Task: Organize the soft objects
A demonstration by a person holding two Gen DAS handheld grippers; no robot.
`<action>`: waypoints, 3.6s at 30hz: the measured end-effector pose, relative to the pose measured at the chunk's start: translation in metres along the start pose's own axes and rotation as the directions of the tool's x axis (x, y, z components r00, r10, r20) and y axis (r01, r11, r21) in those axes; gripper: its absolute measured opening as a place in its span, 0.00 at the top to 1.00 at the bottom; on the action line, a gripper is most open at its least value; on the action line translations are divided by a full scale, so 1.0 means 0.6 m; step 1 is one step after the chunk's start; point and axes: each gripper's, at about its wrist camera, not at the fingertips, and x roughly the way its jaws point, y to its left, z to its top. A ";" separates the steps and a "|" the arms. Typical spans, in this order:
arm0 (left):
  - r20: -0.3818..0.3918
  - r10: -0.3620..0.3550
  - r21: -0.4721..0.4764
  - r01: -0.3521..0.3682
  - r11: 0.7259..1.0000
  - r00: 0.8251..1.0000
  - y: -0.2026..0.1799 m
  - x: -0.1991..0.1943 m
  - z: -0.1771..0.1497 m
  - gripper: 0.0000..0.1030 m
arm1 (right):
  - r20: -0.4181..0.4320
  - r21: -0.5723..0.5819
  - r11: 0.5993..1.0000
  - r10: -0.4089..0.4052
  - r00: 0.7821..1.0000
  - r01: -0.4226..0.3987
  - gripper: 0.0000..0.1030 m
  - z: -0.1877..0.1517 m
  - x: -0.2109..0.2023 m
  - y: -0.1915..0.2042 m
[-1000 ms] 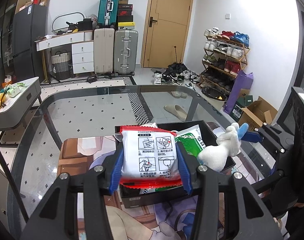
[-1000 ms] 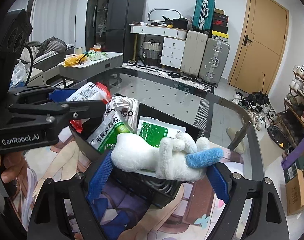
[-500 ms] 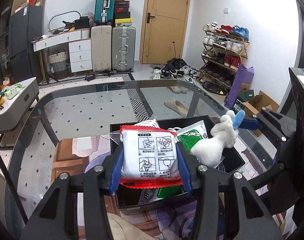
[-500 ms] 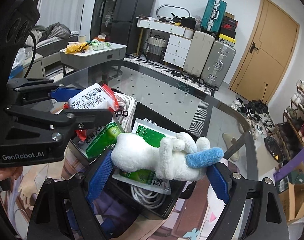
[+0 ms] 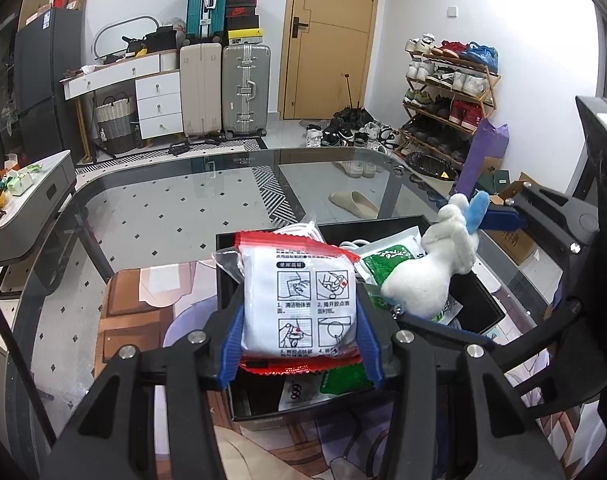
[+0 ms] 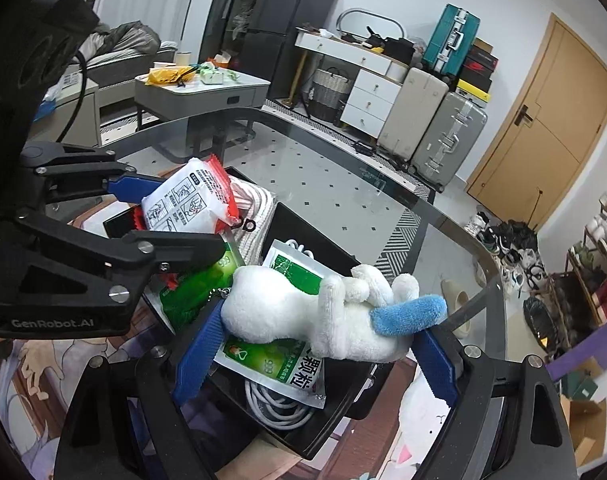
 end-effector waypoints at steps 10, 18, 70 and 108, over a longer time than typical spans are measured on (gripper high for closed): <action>-0.006 -0.007 -0.008 0.007 1.000 1.000 0.005 0.006 -0.004 0.54 | -0.014 -0.062 0.998 0.006 1.000 -0.007 0.11 0.006 -0.004 0.006; -0.007 -0.024 -0.014 0.023 1.000 1.000 0.011 -0.010 -0.008 0.38 | -0.001 -0.035 0.999 -0.003 1.000 0.003 0.01 0.005 -0.019 0.002; 0.184 0.163 -0.073 -0.152 0.986 0.969 0.058 -0.113 -0.119 0.00 | 0.271 0.396 0.916 -0.050 0.961 -0.065 0.01 -0.141 -0.131 0.016; 0.191 0.156 -0.070 -0.145 0.987 0.969 0.061 -0.117 -0.115 0.00 | 0.293 0.380 0.925 -0.096 0.951 -0.023 0.01 -0.140 -0.152 0.026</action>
